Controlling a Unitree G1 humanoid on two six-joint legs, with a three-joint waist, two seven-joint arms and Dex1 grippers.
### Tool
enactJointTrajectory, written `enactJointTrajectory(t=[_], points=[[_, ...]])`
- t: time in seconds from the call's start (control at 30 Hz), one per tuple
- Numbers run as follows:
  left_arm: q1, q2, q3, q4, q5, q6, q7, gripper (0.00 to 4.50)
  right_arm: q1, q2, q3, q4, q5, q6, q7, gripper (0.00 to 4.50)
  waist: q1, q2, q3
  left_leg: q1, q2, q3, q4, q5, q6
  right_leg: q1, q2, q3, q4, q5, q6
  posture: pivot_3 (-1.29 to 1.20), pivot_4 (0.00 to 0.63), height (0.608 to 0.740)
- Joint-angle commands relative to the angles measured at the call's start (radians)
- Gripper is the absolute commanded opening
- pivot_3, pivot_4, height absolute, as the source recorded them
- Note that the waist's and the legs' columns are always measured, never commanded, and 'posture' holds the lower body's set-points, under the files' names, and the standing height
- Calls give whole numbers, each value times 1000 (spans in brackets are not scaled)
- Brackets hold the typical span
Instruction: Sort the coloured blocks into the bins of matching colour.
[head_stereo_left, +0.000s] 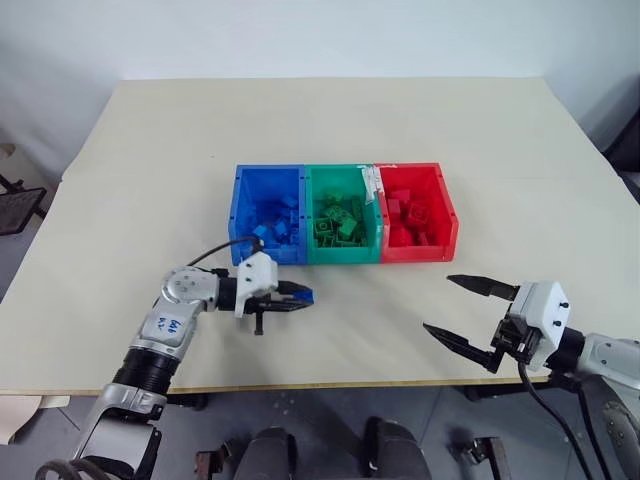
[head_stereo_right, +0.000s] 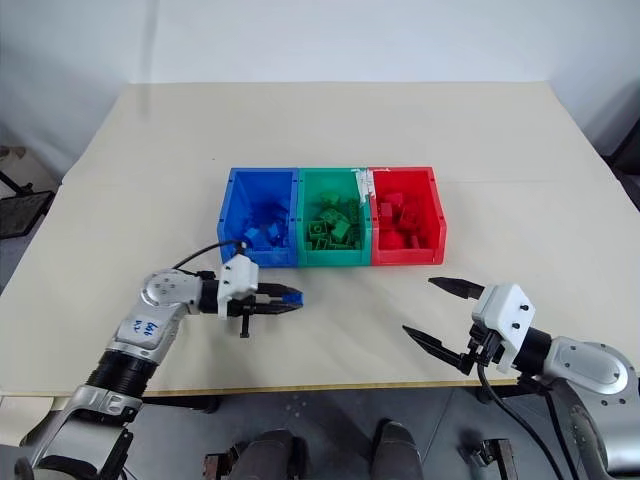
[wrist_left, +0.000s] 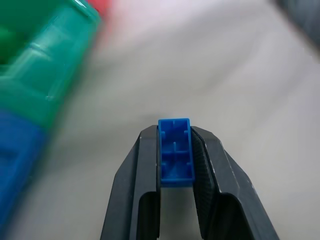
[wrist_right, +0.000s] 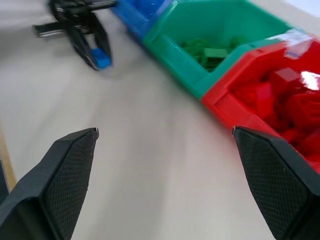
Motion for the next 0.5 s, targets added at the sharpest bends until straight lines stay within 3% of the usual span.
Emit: enactJointTrajectory(t=[0.03,0.13,0.33,0.5], points=[[14,2,164,-109,-92,96,158,482,-23,42,-57,-69,62,12,-81,4500,0,0,0,0,0,0,0,0,0,0,0,0,0,0,0,0,150,740],[-39,-36,246,-128,-59,214,401,482,-57,53,-57,-80,76,37,-126,4500,5,0,0,0,0,0,1,0,0,1,0,0,0,0,0,0,150,740],[-200,-99,224,-79,6,340,604,2470,-136,57,-21,-68,71,72,-174,4500,12,-1,0,0,-1,-1,1,0,0,1,0,0,-1,0,0,0,150,740],[-241,-98,195,-48,18,345,588,4125,-157,50,-9,-58,71,78,-170,4500,-1,-1,0,0,-1,0,-2,0,0,0,0,0,0,0,0,0,150,740]])
